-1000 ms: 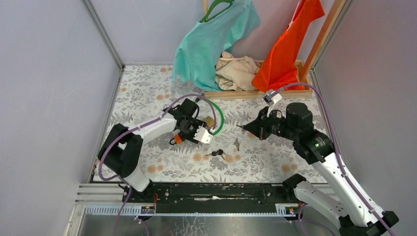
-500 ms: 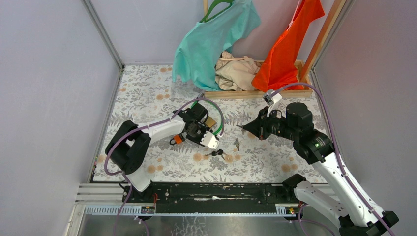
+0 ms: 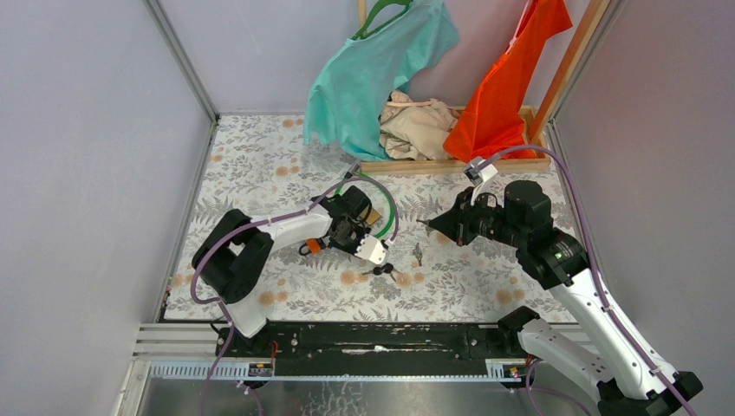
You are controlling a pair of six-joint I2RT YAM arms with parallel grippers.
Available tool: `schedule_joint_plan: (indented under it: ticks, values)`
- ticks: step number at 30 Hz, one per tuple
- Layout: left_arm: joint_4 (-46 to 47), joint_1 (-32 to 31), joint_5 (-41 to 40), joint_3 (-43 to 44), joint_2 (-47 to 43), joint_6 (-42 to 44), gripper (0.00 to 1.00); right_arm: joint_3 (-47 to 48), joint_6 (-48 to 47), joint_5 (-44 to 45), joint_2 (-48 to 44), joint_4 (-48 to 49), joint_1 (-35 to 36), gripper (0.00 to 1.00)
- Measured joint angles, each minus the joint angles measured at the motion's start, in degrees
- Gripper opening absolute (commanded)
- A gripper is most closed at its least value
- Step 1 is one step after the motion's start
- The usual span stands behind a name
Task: Unlock with the key
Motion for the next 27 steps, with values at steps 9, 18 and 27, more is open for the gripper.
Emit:
schedule_joint_plan:
  ticks: [9,18,27]
  values:
    - [-6.88,-0.02,-0.83,8.02,0.31,-6.27,0.00,0.00,0.00,0.00,-0.07,0.90,0.00,0.00]
    - [-14.36,-0.02,-0.37,16.63,-0.59,-13.86,0.00,-0.17,-0.02,-0.02,-0.72,1.33,0.00,0.00]
    - [-18.38,-0.07,-0.33,18.62,-2.05,-17.59,0.14,-1.90,0.00,0.00,-2.12,2.14,0.00,0.00]
